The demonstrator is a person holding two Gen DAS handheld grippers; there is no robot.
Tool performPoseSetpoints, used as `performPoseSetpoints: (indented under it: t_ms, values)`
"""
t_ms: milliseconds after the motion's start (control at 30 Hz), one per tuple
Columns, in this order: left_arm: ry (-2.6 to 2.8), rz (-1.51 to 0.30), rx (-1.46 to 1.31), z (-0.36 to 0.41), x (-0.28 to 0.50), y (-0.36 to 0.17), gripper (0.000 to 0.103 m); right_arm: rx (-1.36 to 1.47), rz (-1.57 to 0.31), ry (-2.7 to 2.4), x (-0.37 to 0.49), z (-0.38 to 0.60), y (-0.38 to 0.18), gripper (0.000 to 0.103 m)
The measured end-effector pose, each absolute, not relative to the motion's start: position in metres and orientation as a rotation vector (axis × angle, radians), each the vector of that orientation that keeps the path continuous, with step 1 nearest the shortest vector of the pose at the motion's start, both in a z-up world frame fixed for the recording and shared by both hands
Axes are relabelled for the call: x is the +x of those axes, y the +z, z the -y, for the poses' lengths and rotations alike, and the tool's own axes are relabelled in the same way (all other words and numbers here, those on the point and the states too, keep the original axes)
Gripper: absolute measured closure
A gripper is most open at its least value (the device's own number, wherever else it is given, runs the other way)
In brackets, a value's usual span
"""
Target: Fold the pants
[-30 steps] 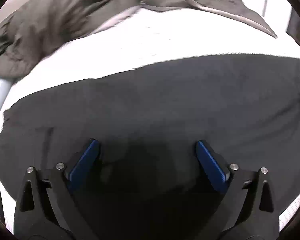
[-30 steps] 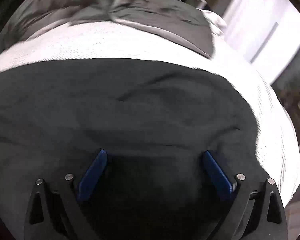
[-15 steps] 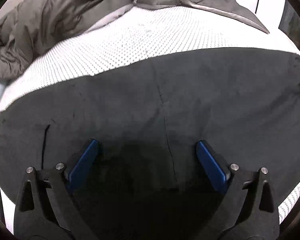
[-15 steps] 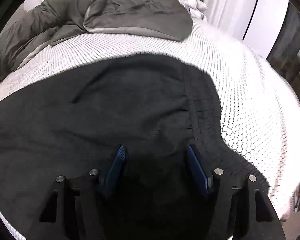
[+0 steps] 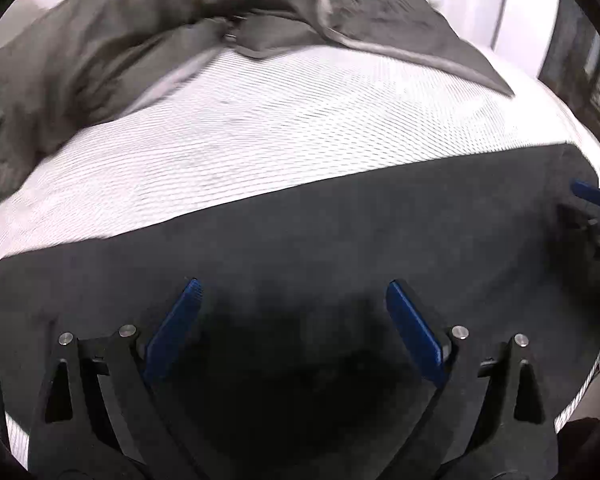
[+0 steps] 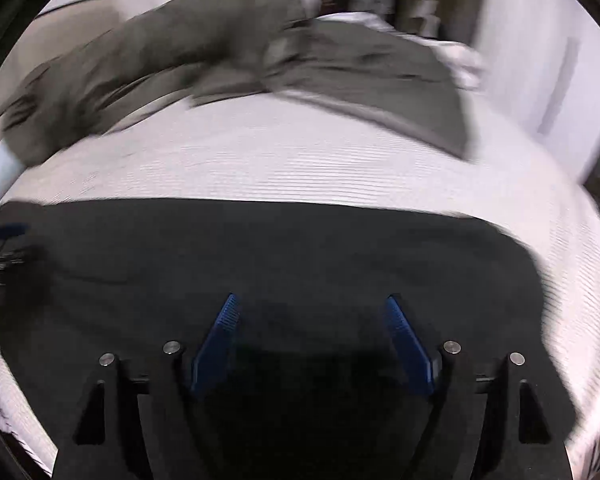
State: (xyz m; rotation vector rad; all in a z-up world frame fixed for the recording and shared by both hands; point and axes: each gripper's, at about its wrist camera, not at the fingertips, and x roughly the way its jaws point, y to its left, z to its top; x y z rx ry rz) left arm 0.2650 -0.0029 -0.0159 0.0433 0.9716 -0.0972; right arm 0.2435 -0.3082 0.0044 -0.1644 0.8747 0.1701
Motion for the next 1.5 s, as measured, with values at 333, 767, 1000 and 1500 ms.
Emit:
performPoseSetpoints:
  t_ms: [333, 767, 1000, 1500]
  values:
    - [-0.097, -1.046, 0.097, 0.005, 0.297, -0.049, 0.002, -0.359, -0.978, 0.214, 0.279, 0.246, -0.039, 0.018]
    - [0.079, -0.982, -0.009, -0.068, 0.297, -0.031, 0.008, -0.264, -0.889, -0.103, 0.283, 0.320, -0.009, 0.017]
    - [0.015, -1.019, 0.096, -0.018, 0.311, -0.046, 0.007, -0.243, -0.942, 0.309, 0.302, 0.202, -0.025, 0.017]
    - [0.123, -1.024, -0.012, -0.072, 0.298, -0.038, 0.013, -0.164, -0.926, -0.312, 0.301, 0.417, -0.020, 0.017]
